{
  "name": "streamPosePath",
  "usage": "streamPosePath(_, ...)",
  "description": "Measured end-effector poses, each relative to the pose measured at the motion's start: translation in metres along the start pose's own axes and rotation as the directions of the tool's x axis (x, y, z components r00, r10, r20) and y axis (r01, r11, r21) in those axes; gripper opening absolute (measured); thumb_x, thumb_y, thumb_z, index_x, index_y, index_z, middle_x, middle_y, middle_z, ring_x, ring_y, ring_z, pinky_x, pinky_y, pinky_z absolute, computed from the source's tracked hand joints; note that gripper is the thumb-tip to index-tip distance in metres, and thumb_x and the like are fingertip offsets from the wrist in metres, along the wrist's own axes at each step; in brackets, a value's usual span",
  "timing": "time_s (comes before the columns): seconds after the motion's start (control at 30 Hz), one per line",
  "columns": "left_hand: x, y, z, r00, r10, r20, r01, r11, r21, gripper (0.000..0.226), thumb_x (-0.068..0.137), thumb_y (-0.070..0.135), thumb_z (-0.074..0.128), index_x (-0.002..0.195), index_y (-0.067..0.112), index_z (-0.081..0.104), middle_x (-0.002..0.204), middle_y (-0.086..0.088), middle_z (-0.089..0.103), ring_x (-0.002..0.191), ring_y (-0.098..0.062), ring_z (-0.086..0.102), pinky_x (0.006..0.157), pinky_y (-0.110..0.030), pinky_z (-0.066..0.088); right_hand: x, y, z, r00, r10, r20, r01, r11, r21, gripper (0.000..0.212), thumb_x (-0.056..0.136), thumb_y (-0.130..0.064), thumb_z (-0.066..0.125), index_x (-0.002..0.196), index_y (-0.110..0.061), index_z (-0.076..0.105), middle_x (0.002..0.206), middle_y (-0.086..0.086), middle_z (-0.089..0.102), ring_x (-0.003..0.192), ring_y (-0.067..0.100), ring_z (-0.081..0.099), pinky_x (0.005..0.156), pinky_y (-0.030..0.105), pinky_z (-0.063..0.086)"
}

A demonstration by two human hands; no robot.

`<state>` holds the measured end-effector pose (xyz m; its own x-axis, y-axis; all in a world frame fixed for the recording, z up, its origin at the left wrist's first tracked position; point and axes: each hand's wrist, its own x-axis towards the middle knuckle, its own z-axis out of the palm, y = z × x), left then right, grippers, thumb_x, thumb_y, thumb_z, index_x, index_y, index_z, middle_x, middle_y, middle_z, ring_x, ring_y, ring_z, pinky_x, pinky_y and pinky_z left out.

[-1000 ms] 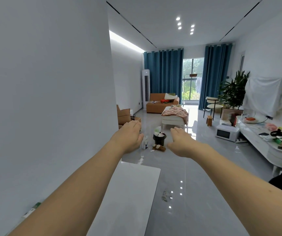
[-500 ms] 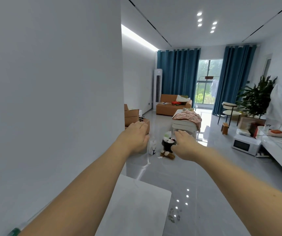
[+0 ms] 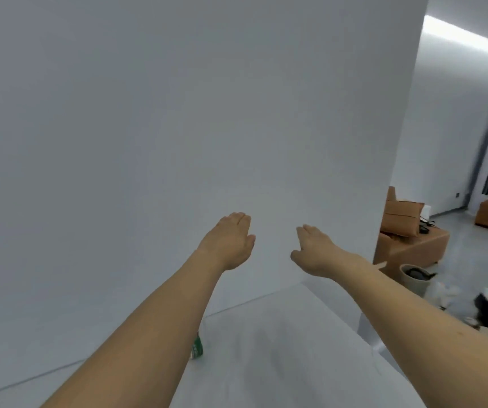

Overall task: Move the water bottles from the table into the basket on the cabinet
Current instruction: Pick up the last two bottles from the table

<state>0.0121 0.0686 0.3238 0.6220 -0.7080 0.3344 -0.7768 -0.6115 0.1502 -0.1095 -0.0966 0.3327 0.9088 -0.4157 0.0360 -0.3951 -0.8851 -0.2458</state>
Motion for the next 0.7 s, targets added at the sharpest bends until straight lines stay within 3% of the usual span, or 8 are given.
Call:
streamPosePath(0.1, -0.038, -0.056, -0.015, 0.981, -0.193, -0.009, 0.193, 0.980, 0.047, 0.056, 0.102, 0.034, 0.032, 0.151, 0.007, 0.023, 0.159, -0.009, 0.020, 0.145, -0.025, 0.017, 0.116, -0.037, 0.018, 0.020, -0.057, 0.018, 0.983, -0.180, 0.044, 0.179, 0.984, 0.026, 0.060, 0.097, -0.027, 0.038, 0.148, -0.002, 0.019, 0.156, 0.014, 0.019, 0.143, 0.031, 0.017, 0.115, 0.039, 0.018)
streamPosePath(0.3, -0.109, -0.131, -0.044, 0.872, -0.487, -0.058, 0.490, 0.866, 0.095, 0.057, 0.103, 0.033, 0.032, 0.151, 0.004, 0.020, 0.159, -0.011, 0.019, 0.146, -0.025, 0.015, 0.117, -0.035, 0.013, 0.034, -0.151, 0.058, 0.873, -0.468, 0.138, 0.463, 0.884, 0.073, 0.068, 0.098, -0.027, 0.038, 0.153, -0.005, 0.004, 0.163, 0.012, 0.000, 0.149, 0.025, 0.000, 0.118, 0.036, 0.006)
streamPosePath(0.5, -0.133, -0.159, -0.045, 0.837, -0.543, -0.063, 0.547, 0.828, 0.122, 0.056, 0.102, 0.033, 0.033, 0.150, 0.004, 0.023, 0.158, -0.012, 0.021, 0.145, -0.027, 0.018, 0.117, -0.038, 0.020, 0.050, -0.192, 0.086, 0.815, -0.546, 0.193, 0.540, 0.837, 0.085, 0.069, 0.099, -0.027, 0.038, 0.153, -0.004, 0.003, 0.163, 0.012, -0.001, 0.149, 0.024, -0.002, 0.119, 0.036, 0.003)
streamPosePath(0.7, -0.132, -0.193, -0.009, 0.843, -0.538, 0.009, 0.531, 0.835, 0.146, 0.056, 0.102, 0.032, 0.034, 0.149, 0.005, 0.025, 0.157, -0.012, 0.024, 0.143, -0.028, 0.022, 0.115, -0.037, 0.020, 0.078, -0.191, 0.130, 0.815, -0.522, 0.250, 0.513, 0.852, 0.106, 0.069, 0.097, -0.028, 0.039, 0.153, -0.006, 0.004, 0.163, 0.011, 0.001, 0.149, 0.025, 0.000, 0.119, 0.037, 0.005)
